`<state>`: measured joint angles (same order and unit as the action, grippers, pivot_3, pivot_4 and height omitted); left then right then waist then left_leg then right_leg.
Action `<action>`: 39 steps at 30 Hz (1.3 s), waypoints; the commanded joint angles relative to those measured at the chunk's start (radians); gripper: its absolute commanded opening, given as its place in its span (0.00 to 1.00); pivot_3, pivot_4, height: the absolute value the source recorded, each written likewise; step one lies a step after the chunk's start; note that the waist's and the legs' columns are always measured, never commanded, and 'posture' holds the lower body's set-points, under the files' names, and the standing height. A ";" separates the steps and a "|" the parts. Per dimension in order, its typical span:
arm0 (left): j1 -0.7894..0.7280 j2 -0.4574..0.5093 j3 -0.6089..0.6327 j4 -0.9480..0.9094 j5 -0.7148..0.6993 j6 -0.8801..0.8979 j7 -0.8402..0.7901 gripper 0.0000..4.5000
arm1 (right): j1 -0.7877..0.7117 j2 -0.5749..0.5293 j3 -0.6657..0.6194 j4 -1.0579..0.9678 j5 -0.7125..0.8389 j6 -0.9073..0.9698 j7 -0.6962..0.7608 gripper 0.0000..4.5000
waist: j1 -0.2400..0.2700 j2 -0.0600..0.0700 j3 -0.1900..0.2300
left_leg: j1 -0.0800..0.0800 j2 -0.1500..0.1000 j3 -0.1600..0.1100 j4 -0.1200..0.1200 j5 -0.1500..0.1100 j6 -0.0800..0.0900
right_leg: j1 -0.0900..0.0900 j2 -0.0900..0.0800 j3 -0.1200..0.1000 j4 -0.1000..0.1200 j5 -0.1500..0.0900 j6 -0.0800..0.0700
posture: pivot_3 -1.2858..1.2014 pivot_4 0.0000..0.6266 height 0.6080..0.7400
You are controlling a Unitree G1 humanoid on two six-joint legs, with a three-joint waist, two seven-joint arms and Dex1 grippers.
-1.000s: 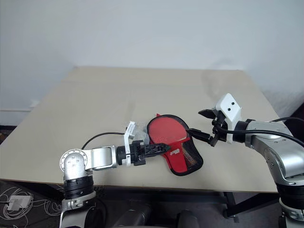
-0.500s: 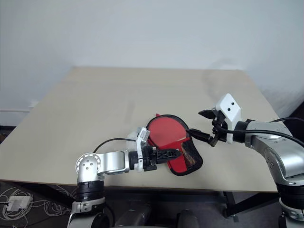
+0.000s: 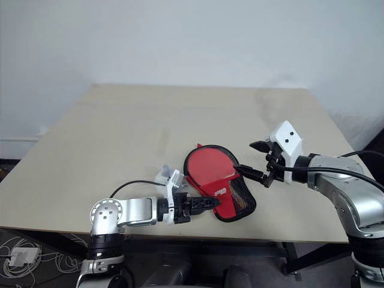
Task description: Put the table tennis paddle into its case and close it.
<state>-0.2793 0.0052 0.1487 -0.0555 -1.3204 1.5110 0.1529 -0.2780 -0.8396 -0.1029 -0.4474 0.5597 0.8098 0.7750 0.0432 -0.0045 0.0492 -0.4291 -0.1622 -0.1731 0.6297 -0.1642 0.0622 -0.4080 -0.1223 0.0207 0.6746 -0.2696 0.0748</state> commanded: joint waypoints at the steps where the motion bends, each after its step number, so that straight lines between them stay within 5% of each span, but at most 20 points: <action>1: 0.014 0.000 -0.021 0.045 0.053 -0.019 -0.031 1.00 | -0.009 0.004 -0.038 -0.032 0.018 -0.005 -0.011 0.99 | 0.001 0.001 -0.001 | 0.000 0.000 0.000 0.000 0.000 0.000 | 0.000 0.000 0.000 0.000 0.000 0.000 | 0.52 0.00 0.75; 16: -0.046 -0.106 0.026 0.174 0.154 -0.094 -0.028 1.00 | -0.002 0.007 -0.033 -0.048 0.031 -0.007 -0.022 0.99 | 0.001 0.003 -0.002 | 0.000 0.000 0.001 0.000 0.000 0.000 | 0.003 -0.004 -0.004 0.000 0.000 0.000 | 0.52 0.00 0.75; 30: -0.079 -0.144 0.082 0.184 0.201 -0.072 0.030 1.00 | 0.099 -0.216 0.008 0.027 -0.068 -0.204 0.272 0.99 | -0.002 0.002 -0.002 | -0.001 0.001 0.008 0.000 -0.001 0.001 | 0.006 -0.017 -0.014 -0.001 -0.001 0.001 | 0.52 0.00 0.75; 39: -0.082 -0.172 0.145 0.229 0.223 -0.071 0.086 1.00 | 0.048 -0.227 0.037 0.082 -0.111 -0.264 0.337 0.99 | -0.004 0.003 -0.002 | 0.000 0.004 0.012 0.001 -0.002 0.004 | 0.008 -0.021 -0.023 -0.001 -0.001 0.002 | 0.52 0.00 0.75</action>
<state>-0.3844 -0.1552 0.2513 0.1135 -1.1594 1.4644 0.1734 -0.1999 -1.0526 -0.0499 -0.3615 0.4544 0.5680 1.1028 0.0393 -0.0019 0.0470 -0.4293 -0.1560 -0.1586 0.6309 -0.1666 0.0662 -0.3991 -0.1440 -0.0040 0.6736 -0.2706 0.0768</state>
